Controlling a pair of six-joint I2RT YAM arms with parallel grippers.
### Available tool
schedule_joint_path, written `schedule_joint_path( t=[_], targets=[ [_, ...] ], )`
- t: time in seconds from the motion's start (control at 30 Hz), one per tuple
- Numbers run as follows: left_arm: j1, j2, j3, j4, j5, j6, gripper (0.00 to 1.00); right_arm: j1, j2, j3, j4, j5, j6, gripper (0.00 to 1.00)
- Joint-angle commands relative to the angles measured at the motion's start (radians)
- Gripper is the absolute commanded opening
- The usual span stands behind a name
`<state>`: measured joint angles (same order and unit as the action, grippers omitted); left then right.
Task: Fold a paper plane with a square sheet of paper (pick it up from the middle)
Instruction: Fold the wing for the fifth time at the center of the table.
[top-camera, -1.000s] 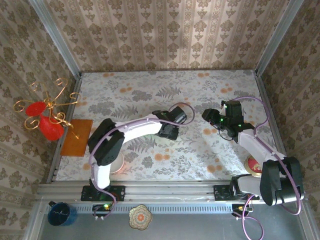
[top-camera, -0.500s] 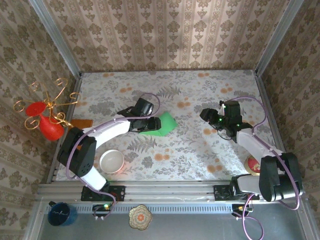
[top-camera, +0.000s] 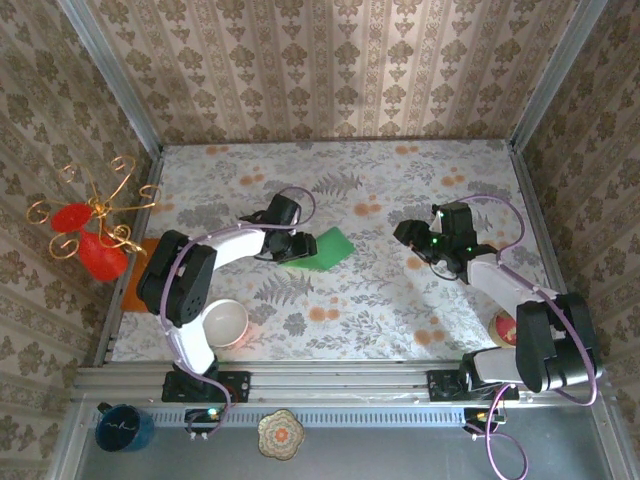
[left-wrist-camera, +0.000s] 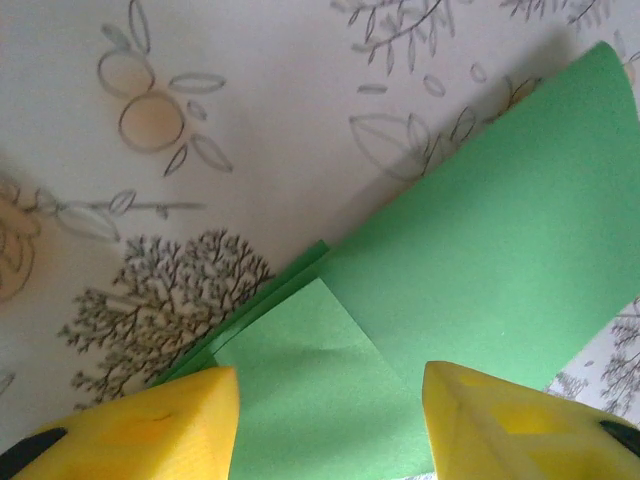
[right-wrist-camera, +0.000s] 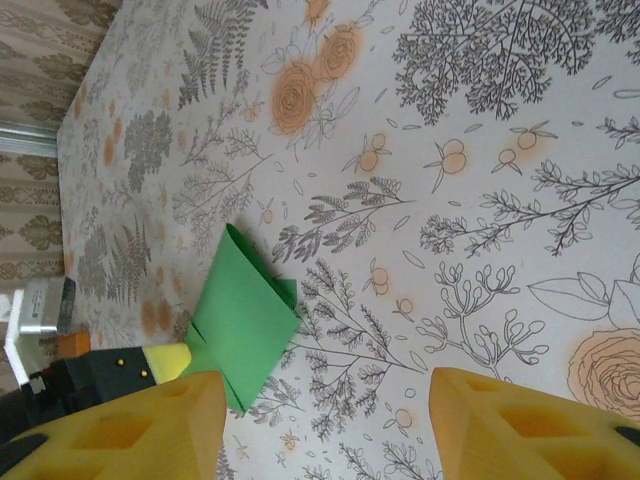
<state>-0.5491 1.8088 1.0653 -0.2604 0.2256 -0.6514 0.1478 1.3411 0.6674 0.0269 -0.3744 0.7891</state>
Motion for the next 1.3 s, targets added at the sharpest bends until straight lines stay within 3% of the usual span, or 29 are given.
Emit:
schedule_joint_path(
  t=[0.0, 0.2, 0.37, 0.67, 0.87, 1.27],
  targets=[
    [0.008, 0.028, 0.030, 0.016, 0.012, -0.023, 0.52, 0.015, 0.019, 0.012, 0.014, -0.014, 0.017, 0.58],
    [-0.010, 0.074, 0.027, 0.003, 0.029, -0.138, 0.50, 0.078, 0.075, 0.006, 0.015, -0.010, 0.074, 0.58],
    [-0.046, 0.103, 0.029, -0.048, 0.042, -0.325, 0.49, 0.174, 0.111, -0.011, 0.038, 0.013, 0.176, 0.57],
    [-0.121, 0.046, -0.059, 0.084, 0.049, -0.610, 0.49, 0.327, 0.173, -0.038, 0.130, 0.067, 0.348, 0.55],
    [-0.132, 0.026, -0.102, 0.126, 0.028, -0.695, 0.49, 0.386, 0.261, -0.014, 0.175, 0.077, 0.417, 0.50],
    [-0.133, 0.003, -0.147, 0.148, 0.022, -0.731, 0.49, 0.392, 0.345, 0.044, 0.182, 0.130, 0.431, 0.32]
  ],
)
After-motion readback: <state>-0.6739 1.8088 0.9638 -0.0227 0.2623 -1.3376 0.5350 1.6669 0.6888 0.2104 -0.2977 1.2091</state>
